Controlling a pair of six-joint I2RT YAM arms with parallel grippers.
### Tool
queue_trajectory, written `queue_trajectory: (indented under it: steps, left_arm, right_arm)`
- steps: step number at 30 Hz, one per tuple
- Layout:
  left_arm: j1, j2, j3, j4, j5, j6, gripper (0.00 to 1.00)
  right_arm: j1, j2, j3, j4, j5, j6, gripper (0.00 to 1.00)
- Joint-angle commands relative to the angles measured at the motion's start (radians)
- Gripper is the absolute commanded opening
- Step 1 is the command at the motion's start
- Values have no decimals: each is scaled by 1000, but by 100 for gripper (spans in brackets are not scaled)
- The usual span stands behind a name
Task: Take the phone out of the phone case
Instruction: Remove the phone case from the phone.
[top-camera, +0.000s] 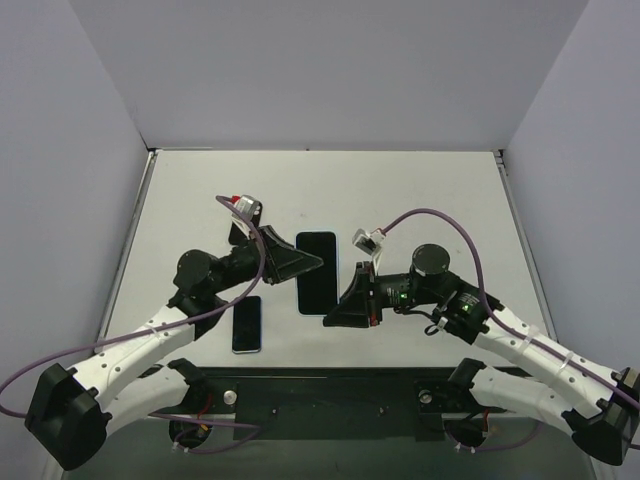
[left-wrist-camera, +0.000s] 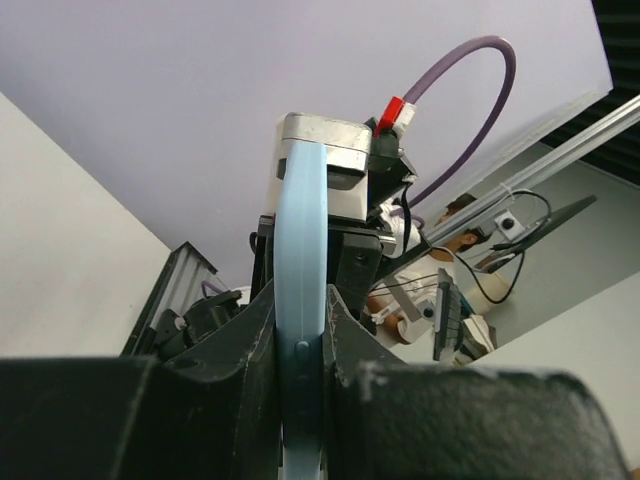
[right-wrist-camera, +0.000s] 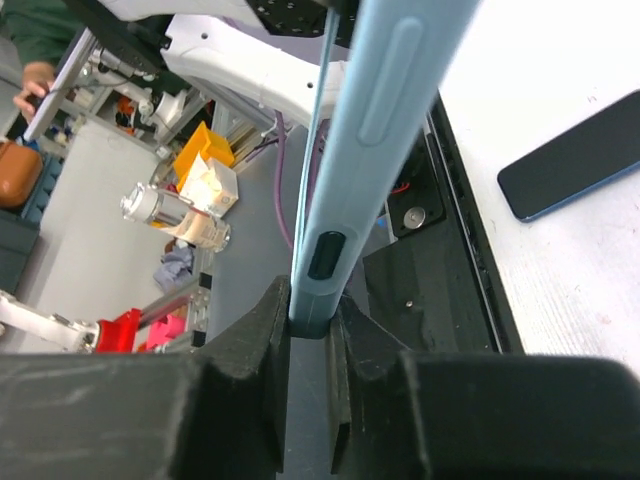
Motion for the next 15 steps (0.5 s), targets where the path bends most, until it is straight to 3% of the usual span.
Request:
queue_trajectory:
  steps: [1, 6, 15]
  left_arm:
    - [-17, -30, 57, 214, 49, -234, 0]
    - [-17, 21, 73, 379, 117, -536, 0]
    - [-30, -30, 66, 362, 178, -574, 0]
  right_arm:
    - [29, -2, 32, -10, 15, -274, 0]
    - [97, 33, 132, -209, 115, -589, 0]
    - [138, 174, 383, -436, 204, -842, 0]
